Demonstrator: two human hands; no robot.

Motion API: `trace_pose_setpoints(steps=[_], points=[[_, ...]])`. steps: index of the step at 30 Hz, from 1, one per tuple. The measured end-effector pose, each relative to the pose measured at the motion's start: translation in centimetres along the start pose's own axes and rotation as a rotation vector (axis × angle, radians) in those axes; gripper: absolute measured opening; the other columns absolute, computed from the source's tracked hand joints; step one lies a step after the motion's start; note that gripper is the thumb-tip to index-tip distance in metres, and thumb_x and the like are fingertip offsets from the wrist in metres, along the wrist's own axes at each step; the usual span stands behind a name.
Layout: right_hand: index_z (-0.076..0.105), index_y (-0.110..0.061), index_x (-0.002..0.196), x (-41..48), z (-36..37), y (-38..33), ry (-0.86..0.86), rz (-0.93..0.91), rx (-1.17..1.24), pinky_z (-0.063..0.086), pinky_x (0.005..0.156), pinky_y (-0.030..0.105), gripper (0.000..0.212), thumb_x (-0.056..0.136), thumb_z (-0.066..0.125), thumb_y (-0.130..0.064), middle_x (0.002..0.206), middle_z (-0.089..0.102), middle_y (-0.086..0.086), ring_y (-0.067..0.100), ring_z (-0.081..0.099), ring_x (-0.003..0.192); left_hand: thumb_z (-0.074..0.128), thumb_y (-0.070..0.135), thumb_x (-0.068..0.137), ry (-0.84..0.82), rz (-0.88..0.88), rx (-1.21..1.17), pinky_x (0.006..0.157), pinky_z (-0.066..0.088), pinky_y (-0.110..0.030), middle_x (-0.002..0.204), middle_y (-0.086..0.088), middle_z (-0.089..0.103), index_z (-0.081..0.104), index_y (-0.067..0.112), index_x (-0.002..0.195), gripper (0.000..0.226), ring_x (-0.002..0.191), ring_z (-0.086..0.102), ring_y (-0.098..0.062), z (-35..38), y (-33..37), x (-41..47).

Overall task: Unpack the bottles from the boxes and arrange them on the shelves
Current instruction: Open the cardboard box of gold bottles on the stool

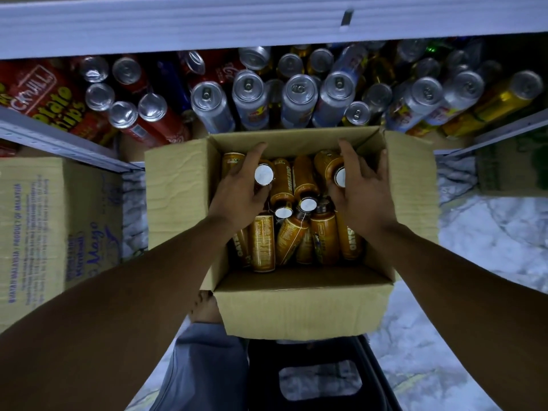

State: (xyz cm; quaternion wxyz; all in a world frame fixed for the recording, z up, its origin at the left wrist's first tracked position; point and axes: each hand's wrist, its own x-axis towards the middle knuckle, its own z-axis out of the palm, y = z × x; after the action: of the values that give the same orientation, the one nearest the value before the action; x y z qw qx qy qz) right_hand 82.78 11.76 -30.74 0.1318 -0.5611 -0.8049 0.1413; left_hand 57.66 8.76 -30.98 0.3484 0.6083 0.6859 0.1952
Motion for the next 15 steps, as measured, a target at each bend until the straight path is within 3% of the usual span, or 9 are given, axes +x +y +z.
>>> trace_pose_setpoints(steps=[3, 6, 10, 13, 15], points=[[0.018, -0.022, 0.157, -0.2, -2.1, -1.1, 0.007, 0.100, 0.256, 0.034, 0.115, 0.058, 0.079, 0.094, 0.066, -0.028, 0.136, 0.059, 0.011, 0.032, 0.056, 0.124, 0.071, 0.030, 0.094, 0.083, 0.001, -0.114, 0.092, 0.057, -0.038, 0.129, 0.001, 0.064, 0.026, 0.033, 0.154, 0.075, 0.102, 0.066, -0.012, -1.3, 1.8, -0.3], [0.018, -0.032, 0.155, -0.9, -4.2, -2.4, 0.019, 0.206, 0.408, 0.055, 0.093, 0.047, 0.085, 0.090, 0.072, -0.030, 0.135, 0.062, 0.001, 0.026, 0.064, 0.113, 0.074, 0.033, 0.091, 0.122, 0.004, -0.190, 0.081, 0.060, -0.039, 0.111, 0.000, 0.068, 0.027, 0.034, 0.150, 0.075, 0.090, 0.067, -0.019, -2.6, 3.3, -1.0], [0.022, -0.026, 0.156, -1.5, -5.5, -3.0, 0.061, 0.276, 0.413, 0.051, 0.077, 0.025, 0.092, 0.084, 0.078, -0.032, 0.115, 0.070, -0.011, 0.016, 0.069, 0.092, 0.074, 0.039, 0.087, 0.065, -0.029, -0.247, 0.080, 0.059, -0.046, 0.108, 0.002, 0.071, 0.028, 0.044, 0.143, 0.073, 0.083, 0.072, -0.023, -3.4, 3.4, -2.1], [0.026, -0.023, 0.155, -1.4, -6.0, -2.9, 0.054, 0.287, 0.402, 0.047, 0.069, 0.024, 0.092, 0.081, 0.079, -0.030, 0.087, 0.067, -0.020, 0.012, 0.063, 0.074, 0.076, 0.035, 0.089, 0.049, -0.024, -0.219, 0.073, 0.058, -0.037, 0.106, 0.007, 0.070, 0.033, 0.036, 0.140, 0.067, 0.070, 0.068, -0.013, -3.7, 3.4, -2.8], [0.028, -0.023, 0.153, -0.7, -5.9, -2.5, 0.028, 0.294, 0.382, 0.043, 0.065, 0.024, 0.089, 0.080, 0.078, -0.031, 0.073, 0.060, -0.023, 0.012, 0.060, 0.067, 0.075, 0.036, 0.090, 0.047, -0.035, -0.219, 0.074, 0.057, -0.035, 0.111, 0.008, 0.067, 0.035, 0.034, 0.138, 0.062, 0.072, 0.066, -0.008, -3.7, 3.1, -2.6]])
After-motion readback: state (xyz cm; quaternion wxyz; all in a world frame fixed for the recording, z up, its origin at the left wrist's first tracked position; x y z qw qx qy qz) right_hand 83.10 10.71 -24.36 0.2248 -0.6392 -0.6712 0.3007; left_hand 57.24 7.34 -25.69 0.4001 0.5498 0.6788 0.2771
